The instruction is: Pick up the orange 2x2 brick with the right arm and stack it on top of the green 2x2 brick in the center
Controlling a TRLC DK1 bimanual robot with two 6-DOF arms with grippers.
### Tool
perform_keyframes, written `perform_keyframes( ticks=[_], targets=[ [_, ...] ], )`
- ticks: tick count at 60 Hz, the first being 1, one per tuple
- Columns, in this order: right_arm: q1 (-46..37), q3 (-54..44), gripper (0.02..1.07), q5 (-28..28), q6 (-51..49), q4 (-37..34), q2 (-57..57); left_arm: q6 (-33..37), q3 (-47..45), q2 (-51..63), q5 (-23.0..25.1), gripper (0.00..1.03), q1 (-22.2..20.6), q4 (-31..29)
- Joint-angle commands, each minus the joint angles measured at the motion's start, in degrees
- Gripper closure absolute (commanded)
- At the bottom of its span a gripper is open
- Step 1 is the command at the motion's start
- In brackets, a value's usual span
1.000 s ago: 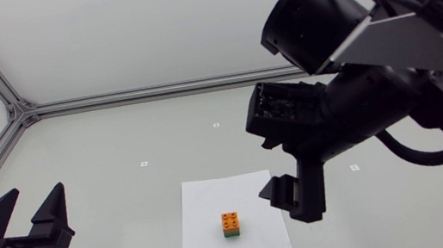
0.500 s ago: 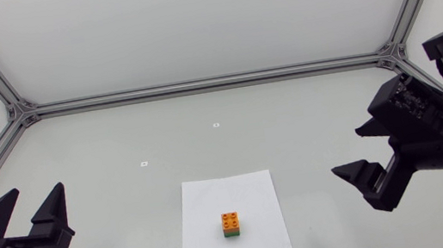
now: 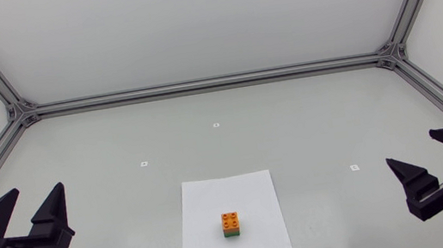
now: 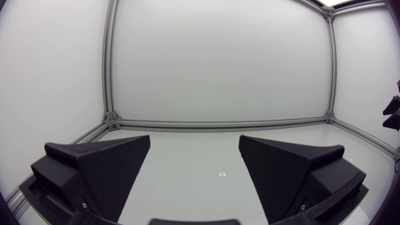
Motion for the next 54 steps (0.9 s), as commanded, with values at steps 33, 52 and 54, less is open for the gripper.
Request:
perform_keyframes(
  ticks=[33,52,54],
  targets=[
    [-7.7,-17.3,0.07,-3.8,11.1,23.7,-11.5,0.8,-2.3,-0.5,0.3,0.04,0.1,-0.8],
    [-8.6,-24.1,0.07,-4.7,17.0,34.1,-14.8,0.8,-2.3,-0.5,0.3,0.04,0.1,-0.9],
    [-8.7,-24.9,0.07,-4.9,17.7,35.3,-15.2,0.8,-2.3,-0.5,0.3,0.04,0.1,-0.9]
  ],
)
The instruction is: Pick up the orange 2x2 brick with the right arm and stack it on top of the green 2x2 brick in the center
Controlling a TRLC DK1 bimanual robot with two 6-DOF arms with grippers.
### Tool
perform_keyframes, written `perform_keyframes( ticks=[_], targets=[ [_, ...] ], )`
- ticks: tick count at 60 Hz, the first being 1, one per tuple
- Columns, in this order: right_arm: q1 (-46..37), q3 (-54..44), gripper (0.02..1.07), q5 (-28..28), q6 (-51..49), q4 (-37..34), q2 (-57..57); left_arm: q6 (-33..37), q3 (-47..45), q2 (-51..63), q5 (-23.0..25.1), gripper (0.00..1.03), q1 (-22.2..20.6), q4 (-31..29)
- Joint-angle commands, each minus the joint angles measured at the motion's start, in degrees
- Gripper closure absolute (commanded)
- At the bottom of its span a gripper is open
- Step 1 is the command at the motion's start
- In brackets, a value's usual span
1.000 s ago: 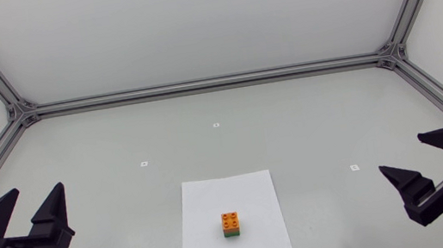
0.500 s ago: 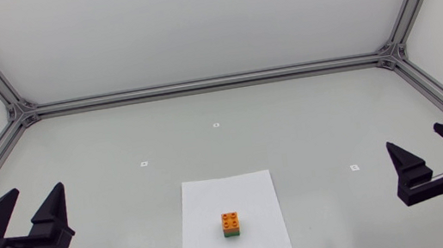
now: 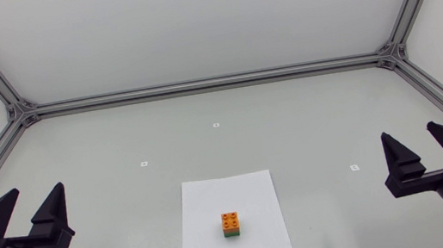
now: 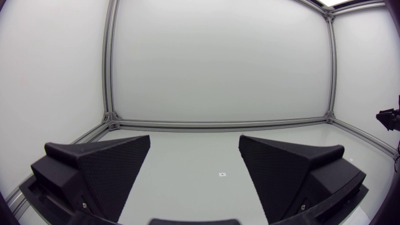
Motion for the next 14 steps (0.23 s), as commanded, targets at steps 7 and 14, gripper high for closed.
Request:
perform_keyframes(
  ticks=[7,14],
  targets=[
    [-0.7,-3.1,0.07,-0.3,3.2,3.1,-1.2,0.7,-2.3,-0.5,0.2,0.04,0.2,-0.8],
    [-0.7,-3.1,0.07,-0.3,3.2,3.1,-1.2,0.7,-2.3,-0.5,0.2,0.04,0.2,-0.9]
  ],
)
